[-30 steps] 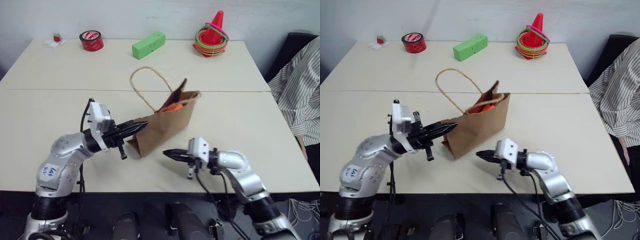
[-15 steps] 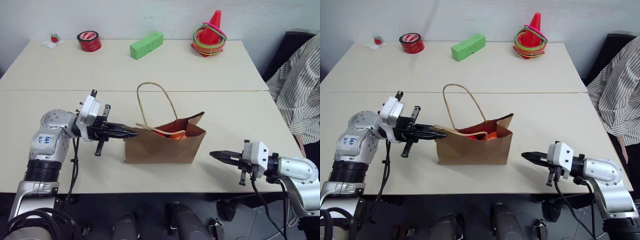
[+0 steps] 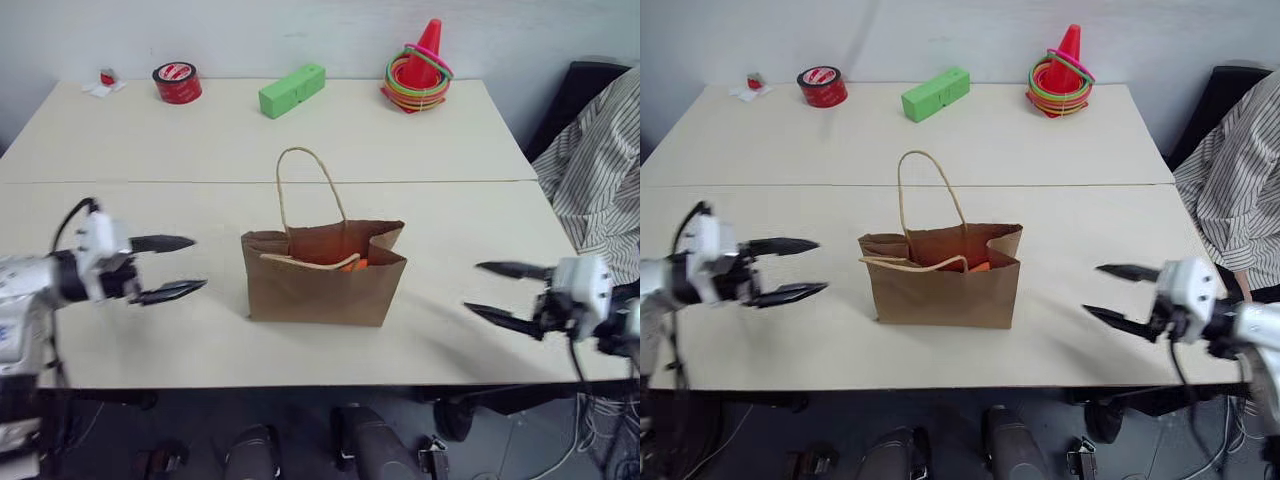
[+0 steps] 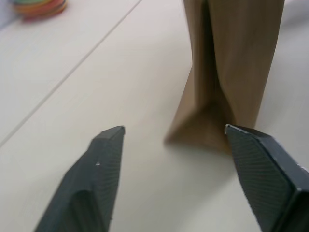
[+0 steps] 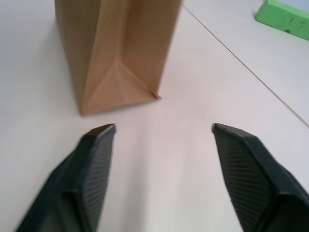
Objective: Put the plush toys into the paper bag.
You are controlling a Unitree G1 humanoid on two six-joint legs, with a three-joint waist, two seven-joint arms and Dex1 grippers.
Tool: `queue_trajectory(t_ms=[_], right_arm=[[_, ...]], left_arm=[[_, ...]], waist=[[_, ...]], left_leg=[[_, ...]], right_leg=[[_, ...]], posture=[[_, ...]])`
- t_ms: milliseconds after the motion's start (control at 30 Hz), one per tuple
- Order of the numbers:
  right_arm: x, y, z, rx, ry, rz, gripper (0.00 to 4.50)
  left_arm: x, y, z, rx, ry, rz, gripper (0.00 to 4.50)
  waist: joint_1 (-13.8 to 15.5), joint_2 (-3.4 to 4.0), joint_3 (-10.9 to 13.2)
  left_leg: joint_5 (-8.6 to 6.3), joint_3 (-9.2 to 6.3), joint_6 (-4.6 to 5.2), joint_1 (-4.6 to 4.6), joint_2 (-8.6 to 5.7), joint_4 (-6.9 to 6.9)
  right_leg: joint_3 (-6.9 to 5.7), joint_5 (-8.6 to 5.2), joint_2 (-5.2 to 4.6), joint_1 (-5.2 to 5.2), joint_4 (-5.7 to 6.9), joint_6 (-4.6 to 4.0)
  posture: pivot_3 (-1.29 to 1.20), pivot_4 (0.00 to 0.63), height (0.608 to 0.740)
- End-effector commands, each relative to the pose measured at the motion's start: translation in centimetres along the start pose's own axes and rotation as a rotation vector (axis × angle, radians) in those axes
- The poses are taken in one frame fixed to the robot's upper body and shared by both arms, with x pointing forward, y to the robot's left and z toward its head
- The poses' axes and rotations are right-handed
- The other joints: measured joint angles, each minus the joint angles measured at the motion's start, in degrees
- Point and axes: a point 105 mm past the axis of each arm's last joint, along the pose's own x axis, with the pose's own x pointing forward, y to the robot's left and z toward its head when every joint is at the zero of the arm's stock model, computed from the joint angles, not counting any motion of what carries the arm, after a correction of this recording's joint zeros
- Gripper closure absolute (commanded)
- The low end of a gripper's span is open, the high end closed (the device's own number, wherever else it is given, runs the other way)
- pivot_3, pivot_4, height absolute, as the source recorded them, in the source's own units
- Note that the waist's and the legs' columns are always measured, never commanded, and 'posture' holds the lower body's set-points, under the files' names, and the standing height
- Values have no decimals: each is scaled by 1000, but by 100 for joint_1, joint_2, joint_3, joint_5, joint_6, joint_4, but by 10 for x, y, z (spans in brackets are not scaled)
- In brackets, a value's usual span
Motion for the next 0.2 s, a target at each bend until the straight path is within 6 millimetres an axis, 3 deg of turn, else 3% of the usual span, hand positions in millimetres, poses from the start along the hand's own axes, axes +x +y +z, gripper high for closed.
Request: queue_trajectory(t_ms=[33, 200], right_arm=[[-15, -14, 8, -83, 36, 46, 10], [-14, -30, 8, -77, 25, 48, 10]], left_arm=[[-29, 8, -5, 70, 71, 143, 0], [-49, 7, -18, 117, 150, 195, 0]], waist=[[9, -1, 0], [32, -2, 0]], left_leg=[[-4, 0, 7, 1, -2, 0], [-8, 0, 12, -2, -4, 2]], right_leg=[[0, 0, -4, 1, 0, -1], [-1, 0, -10, 0, -4, -2]], posture=[[0, 150, 740], [0, 150, 740]])
